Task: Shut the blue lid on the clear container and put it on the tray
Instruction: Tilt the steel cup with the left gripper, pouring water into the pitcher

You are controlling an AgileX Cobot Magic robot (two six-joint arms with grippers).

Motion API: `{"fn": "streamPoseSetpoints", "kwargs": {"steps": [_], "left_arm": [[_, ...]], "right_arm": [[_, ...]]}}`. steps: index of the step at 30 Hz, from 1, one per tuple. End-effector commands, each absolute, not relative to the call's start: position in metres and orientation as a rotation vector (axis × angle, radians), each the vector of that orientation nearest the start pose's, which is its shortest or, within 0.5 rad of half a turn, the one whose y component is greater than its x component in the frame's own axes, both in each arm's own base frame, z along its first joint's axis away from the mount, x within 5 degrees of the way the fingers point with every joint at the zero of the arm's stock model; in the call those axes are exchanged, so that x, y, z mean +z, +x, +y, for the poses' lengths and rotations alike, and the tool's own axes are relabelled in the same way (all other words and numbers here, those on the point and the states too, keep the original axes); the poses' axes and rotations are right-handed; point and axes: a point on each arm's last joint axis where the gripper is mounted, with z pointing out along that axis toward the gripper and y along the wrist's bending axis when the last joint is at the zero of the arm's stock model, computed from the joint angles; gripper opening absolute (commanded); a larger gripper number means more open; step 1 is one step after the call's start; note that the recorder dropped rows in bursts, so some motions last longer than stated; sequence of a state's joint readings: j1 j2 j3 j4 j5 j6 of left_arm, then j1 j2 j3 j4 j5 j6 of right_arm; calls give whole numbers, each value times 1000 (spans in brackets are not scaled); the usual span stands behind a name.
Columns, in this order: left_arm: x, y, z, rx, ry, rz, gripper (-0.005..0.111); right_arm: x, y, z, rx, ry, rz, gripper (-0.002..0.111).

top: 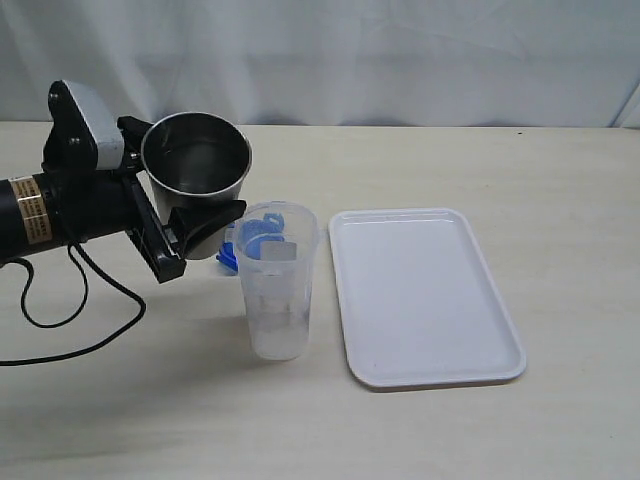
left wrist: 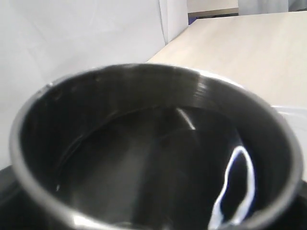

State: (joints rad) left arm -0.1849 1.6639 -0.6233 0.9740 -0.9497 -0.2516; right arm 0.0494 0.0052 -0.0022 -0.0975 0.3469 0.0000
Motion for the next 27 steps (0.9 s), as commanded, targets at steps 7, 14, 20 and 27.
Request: {"fn": "streamPoseSetpoints", "kwargs": {"steps": [7,14,20,27], "left_arm": [[208,280,-115,-460,981,1356,0],[213,279,-116,-488,964,1310,0],[216,279,-116,-482,954,1277,0],[224,284,-118,-460,955,1229,0]], "right_arm": [[182,53,0,-55,-98,1826,5],[182,53,0,-55,-98,1826,5],[182,53,0,-55,-98,1826,5],[182,53,0,-55,-98,1826,5]]}}
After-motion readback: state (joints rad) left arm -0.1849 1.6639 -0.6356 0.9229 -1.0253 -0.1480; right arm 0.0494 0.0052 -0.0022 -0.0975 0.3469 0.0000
